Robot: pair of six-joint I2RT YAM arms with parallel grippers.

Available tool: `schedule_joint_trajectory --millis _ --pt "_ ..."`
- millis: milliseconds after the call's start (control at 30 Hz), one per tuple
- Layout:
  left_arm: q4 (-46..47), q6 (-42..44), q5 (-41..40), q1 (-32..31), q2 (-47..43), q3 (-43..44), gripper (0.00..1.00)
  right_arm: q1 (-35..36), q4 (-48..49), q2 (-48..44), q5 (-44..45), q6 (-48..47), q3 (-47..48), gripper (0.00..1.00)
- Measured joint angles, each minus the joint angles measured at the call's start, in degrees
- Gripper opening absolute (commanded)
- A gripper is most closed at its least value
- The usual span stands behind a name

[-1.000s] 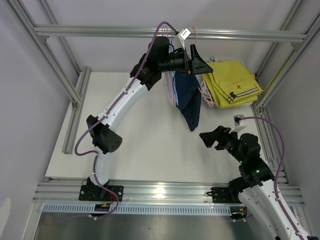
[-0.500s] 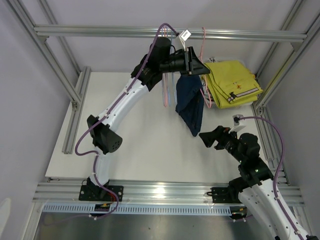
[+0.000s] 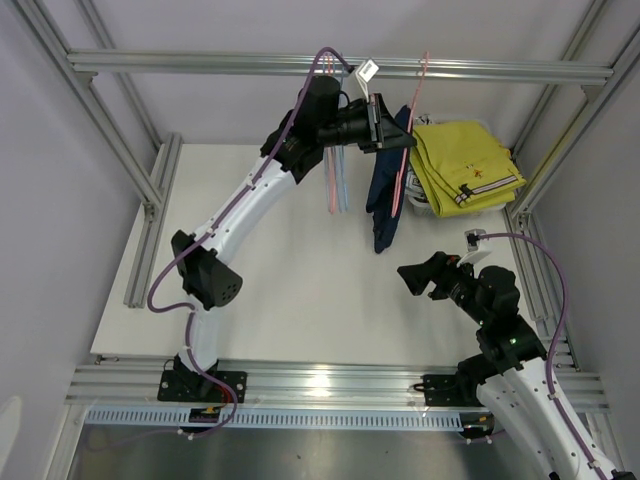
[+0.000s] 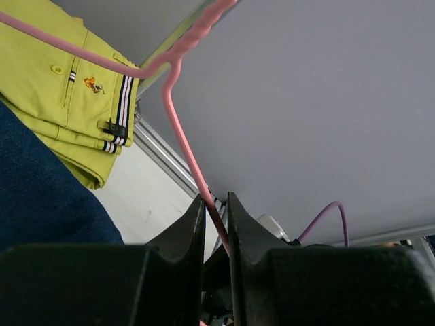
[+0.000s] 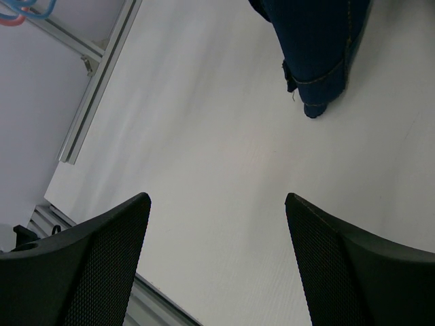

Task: Remove the trousers from the hanger
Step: Pick up the hanger from the clothesline.

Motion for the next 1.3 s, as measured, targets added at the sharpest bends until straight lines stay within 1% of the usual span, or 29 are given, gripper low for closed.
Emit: schedule_joint_trajectory --millis 367,533,1033,1300 --pt "-2.2 -3.2 -2.5 0.6 -2.3 -0.9 0.04 0.0 0.0 -0.1 -0.8 0.0 0.0 0.85" --pt "-3.1 -4.4 -2.9 0.9 -2.8 -0.9 0.01 0.0 0.0 -0.6 -0.9 0.0 0.0 0.85" --pt "-1.6 -9.7 -2.7 1.0 -3.1 -0.8 0.01 0.0 0.0 -0.8 -0.9 0.0 -0.9 0.85" --pt "-1.5 -11.1 -4.9 0.9 -3.3 -0.6 0.01 0.0 0.0 -0.8 -0.9 0.0 -0.9 0.85"
